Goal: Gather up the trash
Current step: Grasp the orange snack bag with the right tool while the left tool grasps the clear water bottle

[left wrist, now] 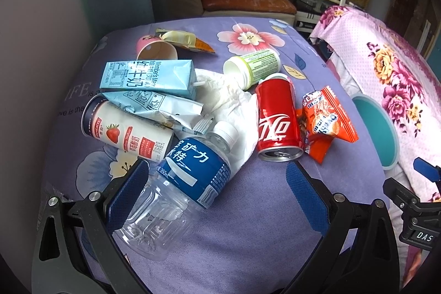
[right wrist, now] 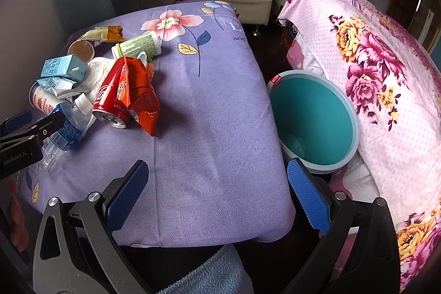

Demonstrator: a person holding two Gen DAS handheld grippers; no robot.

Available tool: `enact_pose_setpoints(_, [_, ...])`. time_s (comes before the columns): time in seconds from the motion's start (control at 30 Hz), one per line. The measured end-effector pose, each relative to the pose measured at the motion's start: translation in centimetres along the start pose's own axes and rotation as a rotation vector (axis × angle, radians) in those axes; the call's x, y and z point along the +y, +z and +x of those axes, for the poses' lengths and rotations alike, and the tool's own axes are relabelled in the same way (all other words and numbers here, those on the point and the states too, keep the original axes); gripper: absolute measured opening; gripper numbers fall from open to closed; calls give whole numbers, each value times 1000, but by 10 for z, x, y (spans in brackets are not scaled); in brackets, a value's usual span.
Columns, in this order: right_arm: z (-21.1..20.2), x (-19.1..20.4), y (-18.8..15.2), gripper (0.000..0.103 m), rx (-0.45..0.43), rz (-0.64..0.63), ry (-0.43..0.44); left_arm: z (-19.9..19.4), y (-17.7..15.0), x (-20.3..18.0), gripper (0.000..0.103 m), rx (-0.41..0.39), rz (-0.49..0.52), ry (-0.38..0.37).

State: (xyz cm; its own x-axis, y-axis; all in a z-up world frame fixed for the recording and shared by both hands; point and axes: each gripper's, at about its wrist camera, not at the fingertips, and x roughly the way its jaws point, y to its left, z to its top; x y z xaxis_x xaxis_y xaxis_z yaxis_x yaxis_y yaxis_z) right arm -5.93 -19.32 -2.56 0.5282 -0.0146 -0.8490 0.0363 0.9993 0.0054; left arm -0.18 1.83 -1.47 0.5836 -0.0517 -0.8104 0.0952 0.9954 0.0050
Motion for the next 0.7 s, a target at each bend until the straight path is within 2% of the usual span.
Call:
enact_pose_setpoints(0.47, [4, 19, 13, 97, 22, -29, 16, 7, 4, 19, 100, 19, -13, -48])
enact_pose_setpoints(0.6, [6, 30, 22, 97, 29, -50, 37, 6, 8, 30, 100, 21, 4, -62])
enact_pose_setpoints(0.7, [7, 40, 30, 97, 21, -73, 53, 4, 11, 42, 100, 20, 31, -44])
